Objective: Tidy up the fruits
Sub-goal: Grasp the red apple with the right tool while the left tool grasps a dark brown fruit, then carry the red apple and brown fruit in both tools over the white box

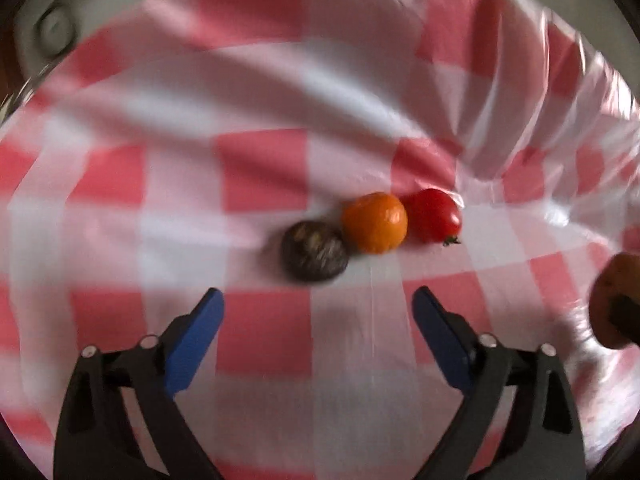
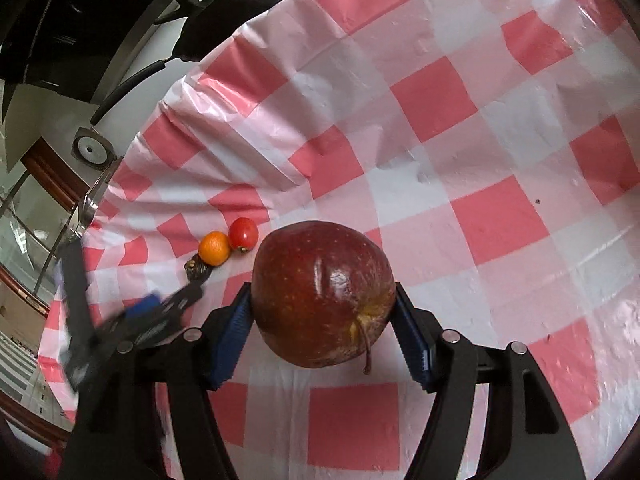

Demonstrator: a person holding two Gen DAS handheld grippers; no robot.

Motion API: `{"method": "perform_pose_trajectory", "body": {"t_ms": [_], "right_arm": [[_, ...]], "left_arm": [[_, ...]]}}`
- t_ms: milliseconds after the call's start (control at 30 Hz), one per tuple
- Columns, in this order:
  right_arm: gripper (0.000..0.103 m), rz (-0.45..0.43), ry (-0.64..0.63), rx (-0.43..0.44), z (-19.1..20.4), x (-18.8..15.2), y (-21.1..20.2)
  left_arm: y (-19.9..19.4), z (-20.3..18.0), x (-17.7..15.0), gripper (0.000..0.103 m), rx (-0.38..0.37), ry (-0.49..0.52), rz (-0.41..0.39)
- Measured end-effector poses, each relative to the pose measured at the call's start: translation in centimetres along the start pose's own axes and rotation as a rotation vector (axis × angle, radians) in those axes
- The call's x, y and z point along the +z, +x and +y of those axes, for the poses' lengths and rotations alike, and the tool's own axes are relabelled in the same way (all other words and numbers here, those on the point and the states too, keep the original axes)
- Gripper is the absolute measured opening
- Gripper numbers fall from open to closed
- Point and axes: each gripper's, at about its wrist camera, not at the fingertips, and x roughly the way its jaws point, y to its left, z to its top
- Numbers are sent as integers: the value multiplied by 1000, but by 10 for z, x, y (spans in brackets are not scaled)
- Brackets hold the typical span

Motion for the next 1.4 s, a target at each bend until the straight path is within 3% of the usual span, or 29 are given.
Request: {"method": "perform_pose_trajectory", "body": {"t_ms": [67, 133, 200, 333, 467, 600, 733, 900, 1400], "right_arm": [[66, 8, 6, 5, -10, -1, -3], [66, 29, 28, 6, -16, -3, 3], [66, 36, 42, 14, -17, -3, 6], [66, 31, 29, 18, -14, -4, 8], [66, 16, 14, 10, -11, -6, 7], [66, 4, -13, 4, -6, -7, 7], [66, -5, -42, -4, -1, -9, 7], [66, -10, -38, 1, -2, -9, 6], [66, -48, -121, -23, 10, -14, 0]], "left_arm": [[14, -2, 5, 76, -1, 52, 36], [17, 1, 8, 59, -53, 82, 14], [16, 6, 10, 41, -59, 87, 0], [6, 9, -2, 40, -61, 106, -26], [-36, 13, -30, 40, -94, 35, -107], [-106, 12, -81, 40, -111, -37, -233], [-153, 6, -134, 40, -127, -104, -292], [-161, 2, -160, 40, -149, -195, -268], [-177, -1, -193, 41, -142, -227, -234]]}}
